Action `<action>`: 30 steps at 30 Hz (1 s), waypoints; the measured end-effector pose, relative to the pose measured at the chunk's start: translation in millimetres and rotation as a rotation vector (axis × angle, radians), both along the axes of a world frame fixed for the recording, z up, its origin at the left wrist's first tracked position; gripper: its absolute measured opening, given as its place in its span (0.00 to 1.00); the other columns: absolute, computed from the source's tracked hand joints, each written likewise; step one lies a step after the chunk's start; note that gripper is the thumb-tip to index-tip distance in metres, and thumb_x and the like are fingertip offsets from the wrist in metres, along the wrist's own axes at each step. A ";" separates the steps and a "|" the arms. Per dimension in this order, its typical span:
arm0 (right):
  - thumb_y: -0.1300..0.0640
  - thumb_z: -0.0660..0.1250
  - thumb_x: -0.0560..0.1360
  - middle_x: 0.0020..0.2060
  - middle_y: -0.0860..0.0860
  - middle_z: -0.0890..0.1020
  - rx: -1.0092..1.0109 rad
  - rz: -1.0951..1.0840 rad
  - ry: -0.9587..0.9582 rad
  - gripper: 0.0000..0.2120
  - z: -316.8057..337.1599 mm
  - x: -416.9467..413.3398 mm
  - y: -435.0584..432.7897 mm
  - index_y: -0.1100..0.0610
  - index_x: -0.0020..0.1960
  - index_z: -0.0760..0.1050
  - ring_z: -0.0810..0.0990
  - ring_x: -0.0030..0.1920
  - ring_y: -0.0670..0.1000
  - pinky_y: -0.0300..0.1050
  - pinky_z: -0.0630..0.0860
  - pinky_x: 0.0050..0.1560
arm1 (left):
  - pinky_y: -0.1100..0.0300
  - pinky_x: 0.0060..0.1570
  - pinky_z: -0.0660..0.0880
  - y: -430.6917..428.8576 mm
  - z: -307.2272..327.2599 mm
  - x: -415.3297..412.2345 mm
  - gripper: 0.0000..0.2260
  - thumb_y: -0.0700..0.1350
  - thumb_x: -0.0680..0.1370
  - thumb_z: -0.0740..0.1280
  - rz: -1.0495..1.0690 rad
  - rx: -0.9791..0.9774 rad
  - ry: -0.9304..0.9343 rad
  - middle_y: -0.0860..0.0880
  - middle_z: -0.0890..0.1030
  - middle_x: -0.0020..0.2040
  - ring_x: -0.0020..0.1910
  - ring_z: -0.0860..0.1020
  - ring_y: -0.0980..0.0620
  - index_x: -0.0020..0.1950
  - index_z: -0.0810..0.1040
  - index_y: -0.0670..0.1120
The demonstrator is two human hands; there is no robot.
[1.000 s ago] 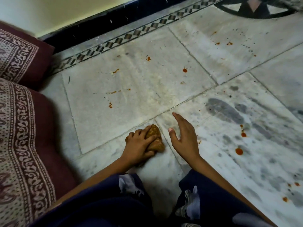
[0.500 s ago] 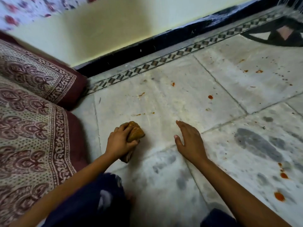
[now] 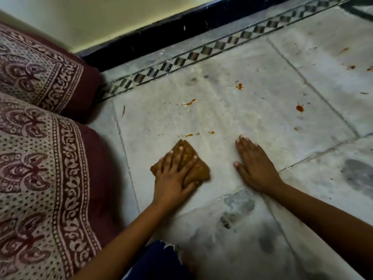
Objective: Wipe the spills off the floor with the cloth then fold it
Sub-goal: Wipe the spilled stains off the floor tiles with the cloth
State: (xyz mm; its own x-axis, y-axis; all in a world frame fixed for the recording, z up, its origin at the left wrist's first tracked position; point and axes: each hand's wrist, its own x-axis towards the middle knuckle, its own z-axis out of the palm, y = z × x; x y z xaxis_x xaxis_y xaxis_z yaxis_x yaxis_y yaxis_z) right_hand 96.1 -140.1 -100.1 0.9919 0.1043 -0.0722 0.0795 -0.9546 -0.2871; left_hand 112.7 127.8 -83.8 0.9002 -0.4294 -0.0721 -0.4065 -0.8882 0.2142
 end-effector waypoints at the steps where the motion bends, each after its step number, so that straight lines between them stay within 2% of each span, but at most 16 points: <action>1: 0.41 0.44 0.78 0.74 0.58 0.58 -0.009 -0.030 -0.011 0.33 -0.9 -1.1 3.5 0.63 0.75 0.57 0.59 0.74 0.57 0.46 0.48 0.72 | 0.48 0.71 0.43 8.7 -1.1 2.2 0.30 0.67 0.73 0.54 -0.015 -0.001 -0.013 0.50 0.49 0.78 0.76 0.52 0.44 0.74 0.55 0.63; 3: 0.44 0.46 0.79 0.74 0.59 0.60 -0.031 -0.102 -0.049 0.31 -2.3 -3.6 11.5 0.63 0.74 0.58 0.60 0.73 0.56 0.49 0.52 0.72 | 0.49 0.71 0.42 19.8 -1.4 15.6 0.30 0.67 0.72 0.53 0.016 0.007 0.001 0.50 0.50 0.78 0.76 0.52 0.44 0.73 0.55 0.64; 8: 0.46 0.50 0.78 0.75 0.56 0.59 -0.074 -0.137 -0.058 0.30 -1.3 -4.5 16.9 0.61 0.75 0.56 0.58 0.74 0.53 0.50 0.53 0.73 | 0.42 0.71 0.45 -6.5 2.6 47.7 0.29 0.66 0.72 0.51 0.129 -0.005 0.038 0.47 0.53 0.78 0.76 0.51 0.42 0.74 0.57 0.63; 11: 0.46 0.49 0.78 0.75 0.55 0.57 -0.085 -0.152 -0.021 0.30 1.7 -5.3 17.6 0.59 0.76 0.55 0.56 0.75 0.52 0.48 0.51 0.74 | 0.43 0.70 0.46 -11.1 -2.1 34.6 0.28 0.64 0.73 0.54 0.028 0.002 -0.015 0.47 0.55 0.77 0.75 0.53 0.43 0.74 0.59 0.61; 14: 0.45 0.48 0.78 0.75 0.54 0.56 -0.090 -0.169 -0.014 0.30 2.1 -4.4 20.0 0.58 0.76 0.54 0.55 0.75 0.51 0.46 0.49 0.74 | 0.45 0.70 0.46 19.9 -9.7 24.3 0.29 0.64 0.74 0.55 -0.071 0.005 -0.050 0.48 0.54 0.77 0.75 0.53 0.45 0.74 0.58 0.61; 17: 0.44 0.45 0.79 0.75 0.53 0.55 -0.100 -0.202 -0.008 0.30 1.4 -5.6 22.4 0.58 0.76 0.53 0.55 0.75 0.50 0.46 0.48 0.74 | 0.45 0.71 0.44 32.3 -4.0 36.9 0.29 0.64 0.74 0.52 0.068 0.008 -0.004 0.48 0.53 0.77 0.76 0.52 0.46 0.74 0.57 0.61; 20: 0.43 0.42 0.79 0.75 0.53 0.56 -0.108 -0.190 -0.005 0.31 1.3 -5.0 22.6 0.59 0.76 0.53 0.54 0.74 0.50 0.45 0.47 0.74 | 0.45 0.70 0.38 -0.9 3.9 66.5 0.30 0.67 0.72 0.44 0.239 -0.020 0.064 0.48 0.50 0.78 0.77 0.47 0.46 0.75 0.55 0.62; 22: 0.42 0.42 0.79 0.75 0.54 0.56 -0.106 -0.194 -0.008 0.31 2.2 -2.8 22.4 0.59 0.76 0.54 0.55 0.74 0.50 0.45 0.47 0.73 | 0.44 0.70 0.36 -22.4 6.6 79.1 0.31 0.68 0.72 0.42 0.196 0.004 0.076 0.48 0.50 0.78 0.77 0.45 0.46 0.75 0.53 0.62; 24: 0.41 0.41 0.79 0.75 0.54 0.56 -0.101 -0.203 -0.008 0.31 2.7 -3.6 22.7 0.59 0.76 0.54 0.55 0.74 0.51 0.45 0.46 0.73 | 0.44 0.70 0.37 -26.3 7.0 73.4 0.30 0.67 0.74 0.45 0.078 0.021 0.059 0.48 0.50 0.78 0.77 0.46 0.46 0.75 0.53 0.61; 27: 0.41 0.40 0.79 0.75 0.56 0.57 -0.107 -0.231 0.001 0.32 2.8 -4.4 24.1 0.60 0.75 0.55 0.54 0.74 0.51 0.46 0.46 0.74 | 0.46 0.71 0.41 5.6 2.7 40.2 0.28 0.64 0.76 0.51 -0.107 0.043 -0.010 0.48 0.52 0.77 0.76 0.52 0.45 0.75 0.55 0.60; 30: 0.40 0.40 0.79 0.75 0.56 0.58 -0.118 -0.246 0.002 0.33 0.7 -6.2 23.5 0.61 0.75 0.56 0.54 0.74 0.51 0.48 0.46 0.74 | 0.50 0.70 0.43 55.3 -1.8 36.7 0.28 0.63 0.75 0.53 -0.131 0.039 -0.029 0.48 0.53 0.77 0.75 0.55 0.46 0.75 0.56 0.58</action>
